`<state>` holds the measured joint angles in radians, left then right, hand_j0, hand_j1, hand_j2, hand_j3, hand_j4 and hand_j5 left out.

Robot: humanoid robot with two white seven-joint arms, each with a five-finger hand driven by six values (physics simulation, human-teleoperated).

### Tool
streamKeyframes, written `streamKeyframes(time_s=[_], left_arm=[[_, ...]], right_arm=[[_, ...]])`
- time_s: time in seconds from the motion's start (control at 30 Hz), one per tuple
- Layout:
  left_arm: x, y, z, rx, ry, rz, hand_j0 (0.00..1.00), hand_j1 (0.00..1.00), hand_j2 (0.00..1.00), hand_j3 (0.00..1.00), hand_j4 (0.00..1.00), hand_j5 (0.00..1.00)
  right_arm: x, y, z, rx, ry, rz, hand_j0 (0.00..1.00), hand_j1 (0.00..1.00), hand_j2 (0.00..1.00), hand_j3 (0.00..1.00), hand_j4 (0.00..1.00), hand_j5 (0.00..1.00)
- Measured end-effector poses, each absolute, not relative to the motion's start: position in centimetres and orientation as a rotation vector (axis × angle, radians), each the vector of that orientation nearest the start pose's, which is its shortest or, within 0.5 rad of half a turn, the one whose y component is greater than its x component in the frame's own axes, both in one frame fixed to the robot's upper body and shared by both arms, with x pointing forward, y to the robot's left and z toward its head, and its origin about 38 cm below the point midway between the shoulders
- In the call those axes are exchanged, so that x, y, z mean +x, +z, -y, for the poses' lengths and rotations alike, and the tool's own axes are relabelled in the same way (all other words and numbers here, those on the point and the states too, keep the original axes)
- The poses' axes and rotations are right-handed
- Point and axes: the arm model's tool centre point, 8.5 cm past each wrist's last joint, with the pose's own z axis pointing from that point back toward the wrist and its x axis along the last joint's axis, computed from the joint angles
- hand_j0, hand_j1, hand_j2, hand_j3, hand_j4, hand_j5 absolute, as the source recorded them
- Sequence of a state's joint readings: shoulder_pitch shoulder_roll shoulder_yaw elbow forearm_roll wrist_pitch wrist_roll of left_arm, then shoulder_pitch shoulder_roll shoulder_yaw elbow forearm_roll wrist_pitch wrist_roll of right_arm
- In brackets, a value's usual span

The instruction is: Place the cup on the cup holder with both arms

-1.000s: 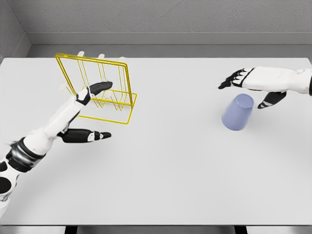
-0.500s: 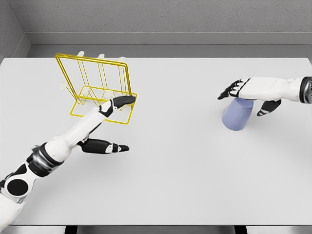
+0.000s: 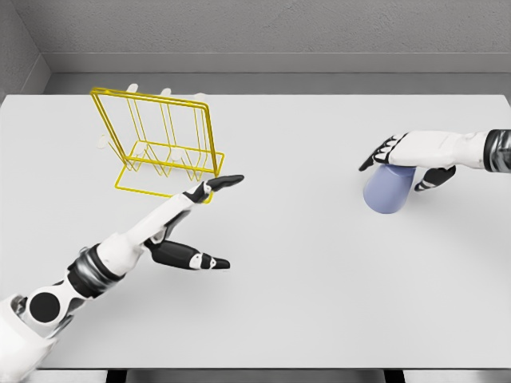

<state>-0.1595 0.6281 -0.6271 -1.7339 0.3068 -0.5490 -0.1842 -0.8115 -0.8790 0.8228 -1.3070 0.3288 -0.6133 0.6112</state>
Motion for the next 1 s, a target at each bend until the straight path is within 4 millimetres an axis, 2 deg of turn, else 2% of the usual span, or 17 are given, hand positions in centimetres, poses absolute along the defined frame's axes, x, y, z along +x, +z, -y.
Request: streamKeyframes(time_s=[0.03, 0.1, 0.23, 0.3, 0.6, 0.8, 0.83, 1.0], left_arm=[[32.5, 14.2, -20.0, -0.513, -0.945, 1.908, 1.0, 1.0, 1.0, 1.0, 1.0, 1.0], [33.3, 14.1, -20.1, -0.513, -0.92, 1.859, 1.0, 1.0, 1.0, 1.0, 1.0, 1.0], [33.6, 12.7, -19.9, -0.519, -0.88, 1.742, 1.0, 1.0, 1.0, 1.0, 1.0, 1.0], [34.0, 12.8, -19.6, -0.538, -0.869, 1.726, 1.0, 1.0, 1.0, 1.0, 1.0, 1.0], [33.5, 11.4, -18.2, -0.607, -0.858, 1.605, 1.0, 1.0, 1.0, 1.0, 1.0, 1.0], [33.4, 10.9, -17.7, -0.616, -0.856, 1.583, 1.0, 1.0, 1.0, 1.0, 1.0, 1.0], [33.3, 10.7, -17.6, -0.618, -0.855, 1.573, 1.0, 1.0, 1.0, 1.0, 1.0, 1.0], [33.3, 9.9, -17.2, -0.615, -0.849, 1.519, 1.0, 1.0, 1.0, 1.0, 1.0, 1.0]], right_arm=[[45.2, 21.1, 33.3, -0.35, 2.171, 1.165, 0.68, 0.68, 0.68, 0.68, 0.68, 0.68], [45.2, 21.1, 33.3, -0.352, 2.172, 1.163, 0.68, 0.68, 0.68, 0.68, 0.68, 0.68], [45.2, 21.1, 33.3, -0.353, 2.173, 1.161, 0.66, 0.66, 0.66, 0.66, 0.66, 0.66], [45.2, 21.2, 33.3, -0.355, 2.173, 1.163, 0.64, 0.64, 0.64, 0.64, 0.64, 0.64], [45.3, 21.9, 33.1, -0.368, 2.173, 1.185, 0.56, 0.56, 0.56, 0.56, 0.56, 0.56], [44.6, 23.8, 32.3, -0.401, 2.212, 1.231, 0.55, 0.55, 0.55, 0.55, 0.55, 0.55], [44.4, 24.2, 32.1, -0.408, 2.225, 1.238, 0.53, 0.53, 0.53, 0.53, 0.53, 0.53], [42.5, 25.9, 30.6, -0.424, 2.306, 1.286, 0.53, 0.53, 0.53, 0.53, 0.53, 0.53]])
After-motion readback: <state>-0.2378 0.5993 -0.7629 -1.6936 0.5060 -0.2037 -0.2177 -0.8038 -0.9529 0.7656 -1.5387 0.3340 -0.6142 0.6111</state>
